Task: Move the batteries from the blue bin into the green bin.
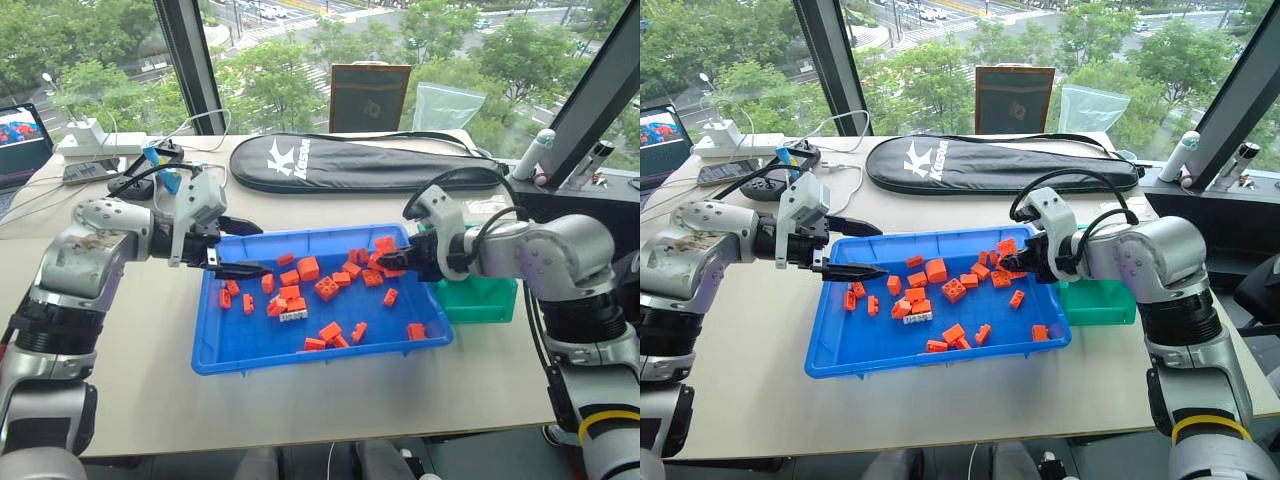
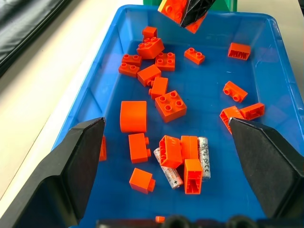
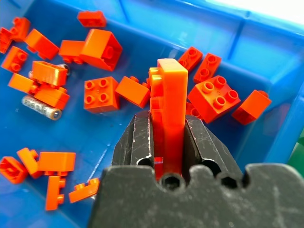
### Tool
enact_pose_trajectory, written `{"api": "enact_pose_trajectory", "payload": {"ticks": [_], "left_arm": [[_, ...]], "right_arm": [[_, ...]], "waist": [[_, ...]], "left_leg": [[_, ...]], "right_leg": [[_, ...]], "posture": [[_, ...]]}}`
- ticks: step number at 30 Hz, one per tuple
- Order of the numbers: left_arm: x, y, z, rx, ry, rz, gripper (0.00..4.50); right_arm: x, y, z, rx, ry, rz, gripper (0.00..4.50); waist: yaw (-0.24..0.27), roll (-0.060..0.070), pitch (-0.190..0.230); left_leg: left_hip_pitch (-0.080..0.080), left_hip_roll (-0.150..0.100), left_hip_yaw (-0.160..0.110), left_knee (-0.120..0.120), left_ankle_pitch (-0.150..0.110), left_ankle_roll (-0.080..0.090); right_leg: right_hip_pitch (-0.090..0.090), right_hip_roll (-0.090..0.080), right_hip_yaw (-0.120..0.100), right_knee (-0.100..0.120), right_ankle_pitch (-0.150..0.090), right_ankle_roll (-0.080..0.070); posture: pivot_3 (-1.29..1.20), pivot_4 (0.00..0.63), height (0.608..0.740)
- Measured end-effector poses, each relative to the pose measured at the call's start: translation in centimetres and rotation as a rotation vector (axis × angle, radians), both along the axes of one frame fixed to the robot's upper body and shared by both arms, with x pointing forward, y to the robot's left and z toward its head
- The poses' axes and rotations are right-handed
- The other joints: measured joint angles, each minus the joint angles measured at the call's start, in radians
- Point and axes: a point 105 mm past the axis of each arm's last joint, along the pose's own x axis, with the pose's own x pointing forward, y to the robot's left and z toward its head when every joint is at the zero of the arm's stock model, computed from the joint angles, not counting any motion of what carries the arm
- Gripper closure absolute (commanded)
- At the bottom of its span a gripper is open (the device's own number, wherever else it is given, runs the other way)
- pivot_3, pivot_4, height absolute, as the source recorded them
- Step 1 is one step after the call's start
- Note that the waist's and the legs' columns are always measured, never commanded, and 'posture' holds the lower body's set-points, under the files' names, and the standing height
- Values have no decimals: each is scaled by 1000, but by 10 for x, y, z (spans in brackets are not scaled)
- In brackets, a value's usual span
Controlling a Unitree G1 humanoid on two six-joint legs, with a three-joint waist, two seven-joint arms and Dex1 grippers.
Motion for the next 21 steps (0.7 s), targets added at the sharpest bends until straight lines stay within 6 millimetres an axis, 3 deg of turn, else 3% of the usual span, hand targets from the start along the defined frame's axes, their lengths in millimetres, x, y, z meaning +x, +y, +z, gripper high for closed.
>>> {"api": "enact_pose_trajectory", "payload": {"ticks": [7, 9, 14, 18, 21], "left_arm": [[0, 0, -2, 2, 7, -1, 0], [0, 0, -2, 3, 8, 0, 0], [1, -1, -2, 5, 8, -1, 0], [1, -1, -1, 8, 3, -1, 0], [1, -1, -1, 12, 2, 1, 0]], "right_arm": [[-1, 18, 6, 19, -35, 40, 55], [-6, 27, 8, 25, -40, 74, 55], [-39, 75, -1, 74, 34, 281, 55], [-58, 100, -31, 43, 119, 360, 55], [-60, 109, -39, 31, 119, 364, 55]], "waist": [[6, 0, 0], [6, 0, 0], [4, 0, 0], [9, 0, 0], [8, 0, 0]], "left_leg": [[0, 0, 0, 0, 0, 0], [0, 0, 0, 0, 0, 0], [0, 0, -1, 0, 0, 0], [0, 0, -1, 0, 0, 0], [0, 0, -1, 0, 0, 0]], "right_leg": [[0, 0, 0, 0, 0, 0], [0, 0, 0, 0, 0, 0], [0, 1, 0, 1, 0, 0], [0, 1, 0, 0, 0, 0], [0, 1, 1, 0, 0, 0]], "posture": [[0, 150, 740], [0, 150, 740], [0, 150, 740], [0, 150, 740], [0, 150, 740]]}}
